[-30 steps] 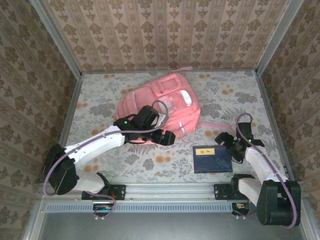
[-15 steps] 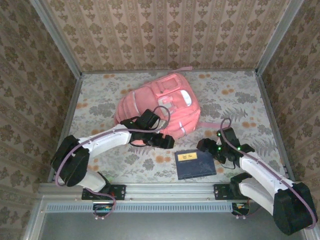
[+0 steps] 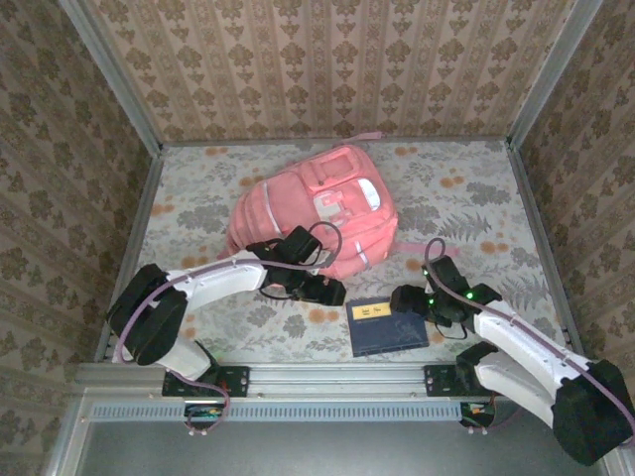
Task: Pack the student bag
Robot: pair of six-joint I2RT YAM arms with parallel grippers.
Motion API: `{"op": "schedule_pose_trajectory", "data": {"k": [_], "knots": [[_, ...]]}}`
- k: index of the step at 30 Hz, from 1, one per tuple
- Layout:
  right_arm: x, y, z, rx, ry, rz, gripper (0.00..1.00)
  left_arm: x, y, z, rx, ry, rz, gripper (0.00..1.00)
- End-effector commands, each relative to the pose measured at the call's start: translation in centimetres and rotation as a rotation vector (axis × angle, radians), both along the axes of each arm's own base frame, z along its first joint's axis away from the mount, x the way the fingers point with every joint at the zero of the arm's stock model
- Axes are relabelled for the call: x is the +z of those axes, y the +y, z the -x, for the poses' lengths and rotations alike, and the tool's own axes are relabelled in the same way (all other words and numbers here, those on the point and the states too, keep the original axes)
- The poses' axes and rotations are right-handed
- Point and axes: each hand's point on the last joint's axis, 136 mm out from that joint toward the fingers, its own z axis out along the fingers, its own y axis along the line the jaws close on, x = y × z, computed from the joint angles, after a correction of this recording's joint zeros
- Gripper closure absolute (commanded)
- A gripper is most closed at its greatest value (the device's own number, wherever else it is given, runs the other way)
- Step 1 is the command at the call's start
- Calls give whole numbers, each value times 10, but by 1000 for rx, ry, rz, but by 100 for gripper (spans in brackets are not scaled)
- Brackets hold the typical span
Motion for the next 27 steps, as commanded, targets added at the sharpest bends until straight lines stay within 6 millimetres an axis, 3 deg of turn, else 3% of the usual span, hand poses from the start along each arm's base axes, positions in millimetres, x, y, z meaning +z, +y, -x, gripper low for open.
{"op": "schedule_pose_trajectory", "data": {"k": [1, 4, 8, 11, 18, 24, 27], "knots": [[35, -28, -11, -39, -131, 199, 7, 18, 6, -22, 68, -60, 7, 16], [58, -20, -16, 28, -171, 204, 21, 29, 10, -39, 123, -94, 32, 16], [61, 25, -1, 234, -110, 115, 70, 41, 5, -52, 146, -128, 61, 17], [52, 52, 22, 382, -9, 112, 98, 46, 2, -55, 160, -138, 86, 17], [4, 69, 65, 491, 215, 140, 100, 64, -10, -63, 177, -155, 147, 17], [-33, 79, 48, 400, 225, 125, 100, 62, -17, -55, 177, -152, 166, 18], [-46, 88, 30, 329, 194, 75, 100, 62, -15, -53, 180, -156, 166, 18]]}}
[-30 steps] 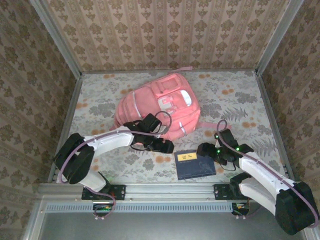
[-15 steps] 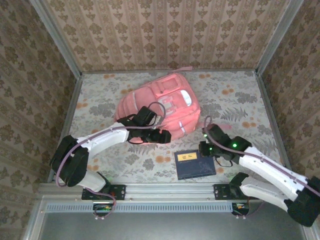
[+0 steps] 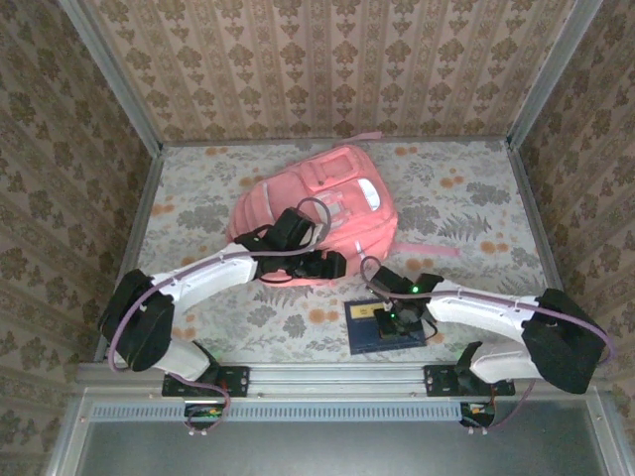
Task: Pack the student bag
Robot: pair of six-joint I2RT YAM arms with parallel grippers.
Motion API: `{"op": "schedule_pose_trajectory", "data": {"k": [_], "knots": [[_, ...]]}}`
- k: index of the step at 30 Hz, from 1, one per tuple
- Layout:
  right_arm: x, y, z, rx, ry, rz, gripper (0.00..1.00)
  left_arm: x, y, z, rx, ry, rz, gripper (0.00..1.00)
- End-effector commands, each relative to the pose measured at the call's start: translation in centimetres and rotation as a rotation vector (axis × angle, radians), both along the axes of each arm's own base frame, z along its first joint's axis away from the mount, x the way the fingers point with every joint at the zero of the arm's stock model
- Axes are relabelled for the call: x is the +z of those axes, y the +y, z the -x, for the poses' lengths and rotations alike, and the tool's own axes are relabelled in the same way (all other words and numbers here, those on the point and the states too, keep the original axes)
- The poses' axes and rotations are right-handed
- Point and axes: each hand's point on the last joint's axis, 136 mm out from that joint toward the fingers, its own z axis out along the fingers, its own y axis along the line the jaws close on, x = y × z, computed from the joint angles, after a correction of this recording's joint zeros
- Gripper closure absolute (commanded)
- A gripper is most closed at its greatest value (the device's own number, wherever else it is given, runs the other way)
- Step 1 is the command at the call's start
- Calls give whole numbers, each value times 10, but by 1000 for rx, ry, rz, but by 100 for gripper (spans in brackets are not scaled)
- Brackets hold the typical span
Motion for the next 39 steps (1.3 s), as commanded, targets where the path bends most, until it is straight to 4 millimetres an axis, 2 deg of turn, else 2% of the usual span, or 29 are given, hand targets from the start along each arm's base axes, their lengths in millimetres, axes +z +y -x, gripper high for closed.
{"op": "schedule_pose_trajectory", "data": {"k": [1, 8, 13, 16, 19, 22, 27, 30, 32, 37, 39], "knots": [[-26, 11, -22, -100, -24, -46, 100, 15, -1, -1, 19, -34, 37, 18], [-26, 42, -70, -139, -75, -93, 100, 12, 10, 3, 28, -33, 6, 17], [-6, 55, -97, -148, -108, -134, 100, 17, 26, 4, 55, -40, -2, 17], [14, 63, -101, -128, -112, -205, 100, 21, 34, 1, 74, -47, 4, 17], [35, 64, -96, -71, -120, -257, 99, 22, 35, 1, 67, -45, 3, 17], [53, 51, -92, -67, -135, -284, 91, 18, 34, 3, 53, -34, 2, 17], [71, 8, -93, -161, -182, -260, 74, 10, 30, 9, 9, -25, -6, 17], [72, -23, -92, -215, -194, -161, 51, 9, 23, 16, -40, -22, -14, 17], [72, -41, -92, -252, -212, -93, 43, 5, 17, 21, -72, -8, -25, 17], [70, -64, -89, -281, -234, 14, 36, -12, 5, 32, -136, 42, -46, 17], [67, -64, -89, -266, -236, 6, 33, -19, 0, 35, -160, 60, -67, 17]]}}
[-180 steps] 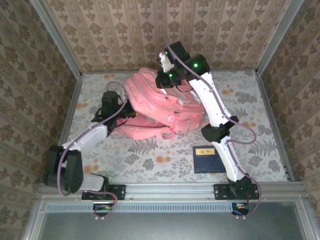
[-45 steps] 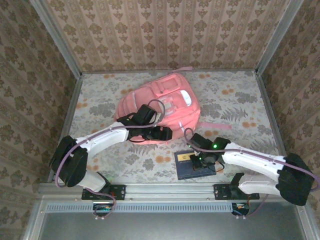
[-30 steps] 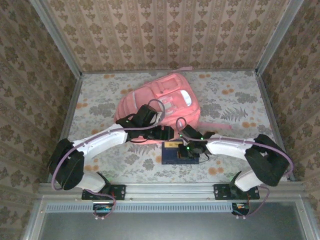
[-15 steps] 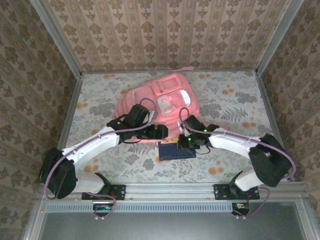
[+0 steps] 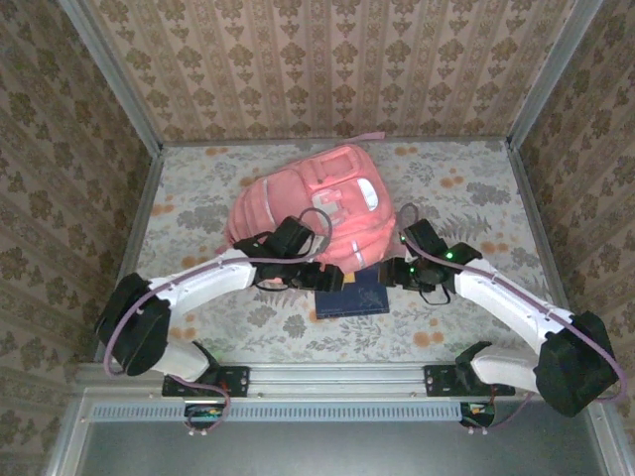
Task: Pack the student bag
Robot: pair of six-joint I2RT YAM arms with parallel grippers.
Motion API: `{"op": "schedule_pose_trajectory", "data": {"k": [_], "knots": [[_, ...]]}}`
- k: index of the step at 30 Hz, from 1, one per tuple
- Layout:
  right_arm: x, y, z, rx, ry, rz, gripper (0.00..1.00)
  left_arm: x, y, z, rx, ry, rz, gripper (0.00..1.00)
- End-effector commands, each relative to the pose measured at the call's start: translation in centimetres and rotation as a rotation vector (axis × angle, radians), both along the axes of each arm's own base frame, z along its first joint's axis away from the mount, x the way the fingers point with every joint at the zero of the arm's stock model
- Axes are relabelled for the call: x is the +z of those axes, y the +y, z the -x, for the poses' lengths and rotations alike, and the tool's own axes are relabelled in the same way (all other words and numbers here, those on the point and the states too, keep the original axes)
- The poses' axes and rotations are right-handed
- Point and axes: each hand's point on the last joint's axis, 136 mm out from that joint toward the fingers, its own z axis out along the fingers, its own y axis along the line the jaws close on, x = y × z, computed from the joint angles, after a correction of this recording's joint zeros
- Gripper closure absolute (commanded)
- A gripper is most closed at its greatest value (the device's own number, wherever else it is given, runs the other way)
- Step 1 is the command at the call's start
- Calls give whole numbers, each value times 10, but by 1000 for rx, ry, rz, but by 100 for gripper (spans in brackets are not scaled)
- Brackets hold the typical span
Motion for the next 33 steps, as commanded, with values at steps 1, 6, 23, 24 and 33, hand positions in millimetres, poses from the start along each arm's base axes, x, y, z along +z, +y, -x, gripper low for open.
{"op": "schedule_pose_trajectory", "data": {"k": [1, 6, 23, 24, 33], "knots": [[-10, -20, 10, -7, 25, 78, 33, -3, -9, 5, -61, 18, -18, 17], [-29, 8, 10, 54, 69, -73, 32, -4, 5, -5, 19, 3, -55, 18], [-68, 45, -15, 71, 114, -239, 34, -65, 29, -3, 119, 122, -127, 18], [-70, 46, -13, 72, 127, -251, 34, -67, 27, -4, 116, 127, -125, 18], [-54, 63, 10, 66, 180, -421, 47, -73, 7, -1, 44, 140, -113, 19]]}}
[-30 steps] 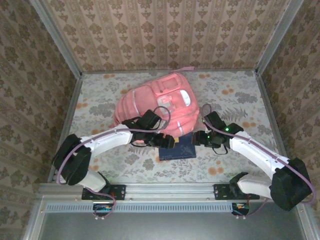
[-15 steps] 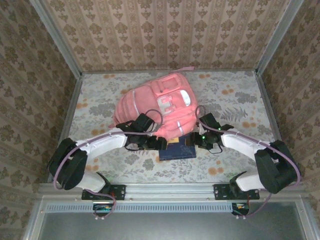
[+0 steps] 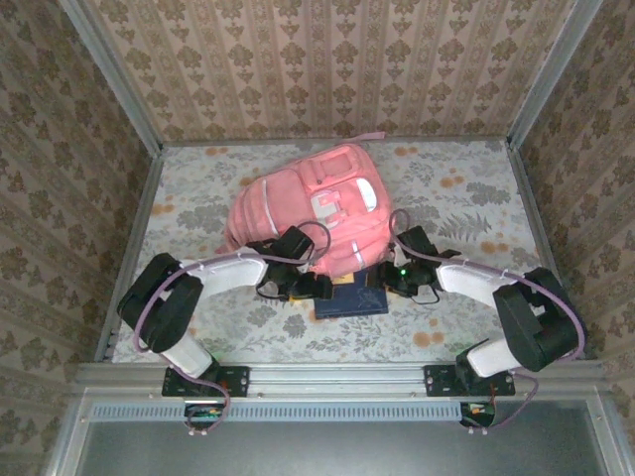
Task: Pack the student bag
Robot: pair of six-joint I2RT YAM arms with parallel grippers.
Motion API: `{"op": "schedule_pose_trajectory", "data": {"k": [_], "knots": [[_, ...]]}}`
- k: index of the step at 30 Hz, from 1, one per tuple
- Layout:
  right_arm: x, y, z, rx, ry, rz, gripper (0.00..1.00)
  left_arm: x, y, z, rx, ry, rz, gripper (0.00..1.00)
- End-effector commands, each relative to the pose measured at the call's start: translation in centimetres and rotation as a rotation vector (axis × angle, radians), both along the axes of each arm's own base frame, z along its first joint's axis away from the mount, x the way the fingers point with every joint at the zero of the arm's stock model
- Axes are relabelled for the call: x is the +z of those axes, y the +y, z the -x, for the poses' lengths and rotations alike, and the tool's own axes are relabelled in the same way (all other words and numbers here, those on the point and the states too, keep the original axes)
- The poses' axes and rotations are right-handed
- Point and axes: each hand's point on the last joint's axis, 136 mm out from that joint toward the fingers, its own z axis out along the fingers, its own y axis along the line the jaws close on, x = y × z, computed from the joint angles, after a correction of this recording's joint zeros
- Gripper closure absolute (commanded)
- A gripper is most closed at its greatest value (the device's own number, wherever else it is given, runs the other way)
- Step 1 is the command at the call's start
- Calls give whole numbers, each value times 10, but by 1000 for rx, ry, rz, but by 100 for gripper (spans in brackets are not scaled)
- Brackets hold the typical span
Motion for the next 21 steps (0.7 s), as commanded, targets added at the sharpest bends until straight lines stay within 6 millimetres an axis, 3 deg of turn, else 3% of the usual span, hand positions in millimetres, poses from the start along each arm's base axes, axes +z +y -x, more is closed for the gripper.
{"op": "schedule_pose_trajectory", "data": {"k": [1, 11, 21], "knots": [[15, 18, 22, 26, 50, -136, 50, -1, -26, 2, -70, -9, 76, 19], [43, 27, 27, -18, 23, -274, 71, -1, -33, 7, -102, -6, 84, 20], [19, 28, 24, 10, 38, -244, 70, -1, -34, 9, -107, -2, 93, 20]]}}
